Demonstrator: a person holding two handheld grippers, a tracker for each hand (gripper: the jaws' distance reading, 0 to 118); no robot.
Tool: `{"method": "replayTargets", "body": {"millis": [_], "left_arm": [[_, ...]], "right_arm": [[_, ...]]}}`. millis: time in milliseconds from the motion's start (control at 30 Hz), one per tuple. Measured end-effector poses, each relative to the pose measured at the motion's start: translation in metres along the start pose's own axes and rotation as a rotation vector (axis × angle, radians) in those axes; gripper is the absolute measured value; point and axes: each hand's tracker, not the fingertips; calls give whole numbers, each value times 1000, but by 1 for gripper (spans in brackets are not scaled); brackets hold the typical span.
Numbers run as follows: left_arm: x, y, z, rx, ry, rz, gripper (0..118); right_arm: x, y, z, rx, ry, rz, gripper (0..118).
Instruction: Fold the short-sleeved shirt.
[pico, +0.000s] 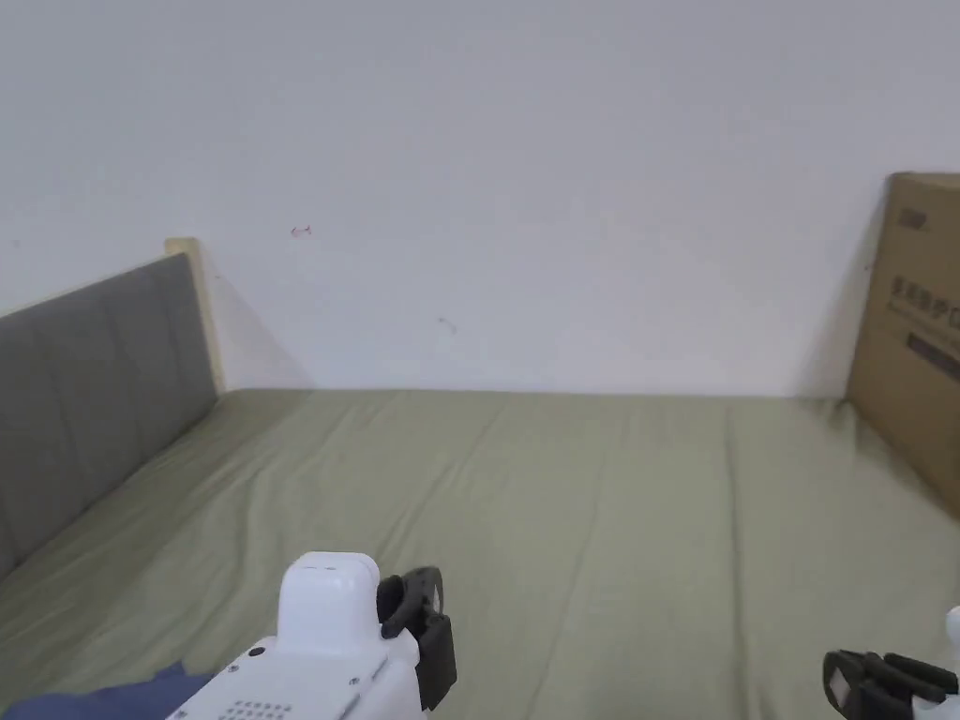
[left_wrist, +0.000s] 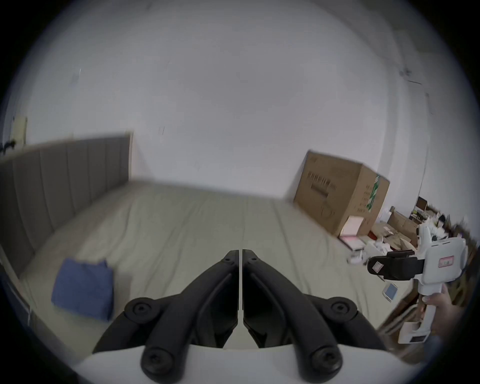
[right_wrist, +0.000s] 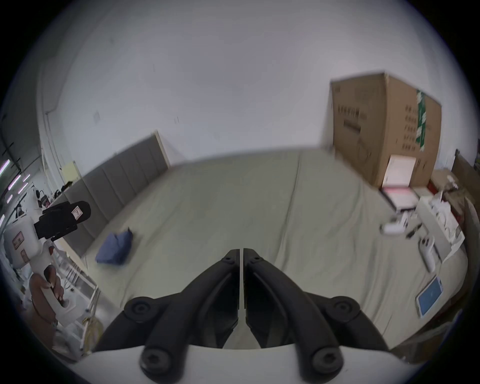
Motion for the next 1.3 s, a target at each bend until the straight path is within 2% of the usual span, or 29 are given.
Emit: {"method": "replayTargets", "body": {"millis": [100, 267, 333, 433, 467, 500, 533, 567, 600, 633, 667, 700, 767, 967, 1300], "left_arm": [[28, 6, 11, 152, 76, -94, 2], [56, 6, 21, 216, 90, -120, 2], [60, 5, 23, 226, 88, -122, 2], [60, 4, 18, 193, 80, -44, 2], [59, 3, 17, 175, 61, -20, 4], [60, 4, 16, 175, 56, -20, 14], [59, 4, 17, 176, 54, -20, 31], [59, 4, 17, 175, 52, -23, 54], [60, 4, 18, 173, 56, -31, 85], [62, 4, 18, 167, 63, -43, 103], [62, 5, 20, 167, 64, -50, 113], [62, 5, 23, 182, 61, -53, 116], [64, 7, 27, 195, 64, -64, 116], [69, 14, 28, 187, 130, -101, 116], [66, 16, 32, 187, 115, -76, 115]], "right_arm": [[-6, 7, 19, 171, -22, 66, 2], [-14, 12, 40, 391, -101, 81, 2], [-12, 12, 44, 435, -126, 72, 3], [-8, 16, 41, 443, -141, 72, 6], [-8, 17, 41, 438, -158, 71, 11], [-7, 18, 41, 433, -165, 69, 19], [-7, 20, 40, 427, -176, 68, 23], [-8, 20, 40, 420, -201, 73, 29], [-9, 19, 41, 418, -236, 89, 50], [-10, 18, 41, 415, -260, 113, 70], [-11, 18, 41, 414, -257, 131, 91], [-12, 18, 41, 410, -256, 147, 109], [-13, 16, 43, 415, -241, 159, 118], [-14, 13, 47, 433, -249, 171, 118], [-17, 14, 49, 420, -224, 160, 118]]}}
